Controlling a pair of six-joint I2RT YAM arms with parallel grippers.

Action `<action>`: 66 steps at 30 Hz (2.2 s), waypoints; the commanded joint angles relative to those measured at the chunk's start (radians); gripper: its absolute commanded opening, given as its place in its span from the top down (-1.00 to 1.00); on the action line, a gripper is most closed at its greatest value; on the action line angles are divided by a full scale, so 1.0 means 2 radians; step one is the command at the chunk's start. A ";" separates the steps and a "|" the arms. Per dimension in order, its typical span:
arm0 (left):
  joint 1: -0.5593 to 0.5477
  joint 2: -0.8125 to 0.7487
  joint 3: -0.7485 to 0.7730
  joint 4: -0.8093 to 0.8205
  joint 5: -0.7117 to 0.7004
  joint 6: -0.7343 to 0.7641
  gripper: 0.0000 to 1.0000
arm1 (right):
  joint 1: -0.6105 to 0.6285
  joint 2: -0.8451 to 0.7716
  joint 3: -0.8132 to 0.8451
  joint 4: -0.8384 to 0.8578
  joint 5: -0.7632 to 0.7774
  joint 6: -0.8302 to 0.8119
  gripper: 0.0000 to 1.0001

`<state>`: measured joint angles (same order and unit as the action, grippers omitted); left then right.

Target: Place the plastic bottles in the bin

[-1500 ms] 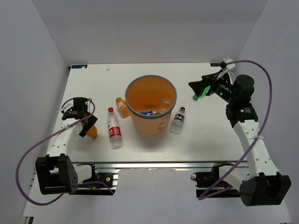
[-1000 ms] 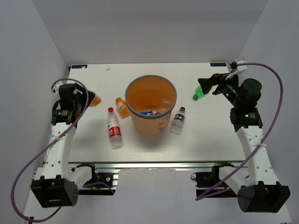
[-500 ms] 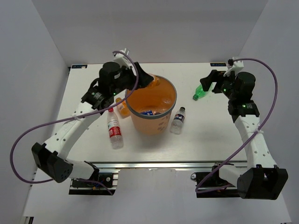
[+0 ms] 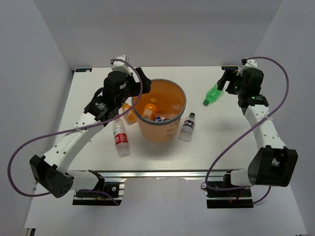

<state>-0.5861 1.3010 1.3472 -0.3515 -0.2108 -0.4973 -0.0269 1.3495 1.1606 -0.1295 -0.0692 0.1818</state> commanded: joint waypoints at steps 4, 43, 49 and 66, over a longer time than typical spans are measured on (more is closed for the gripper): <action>0.082 -0.019 -0.002 -0.035 -0.144 -0.034 -0.96 | -0.003 0.074 0.040 0.020 0.062 -0.002 -0.79; 0.203 -0.094 -0.261 0.032 -0.082 -0.049 -0.96 | 0.043 0.223 0.265 -0.023 -0.010 0.080 0.59; 0.203 -0.081 -0.256 0.020 -0.066 -0.049 -0.96 | 0.174 0.114 0.263 -0.010 0.028 -0.023 0.48; 0.202 -0.065 -0.261 0.003 -0.041 -0.055 -0.96 | 0.335 0.026 0.146 0.045 -0.097 -0.030 -0.79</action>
<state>-0.1825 1.1717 0.8310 -0.3397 -0.3237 -0.6014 0.6491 1.4940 1.4727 -0.1223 -0.2646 0.1341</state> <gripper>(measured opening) 0.982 0.893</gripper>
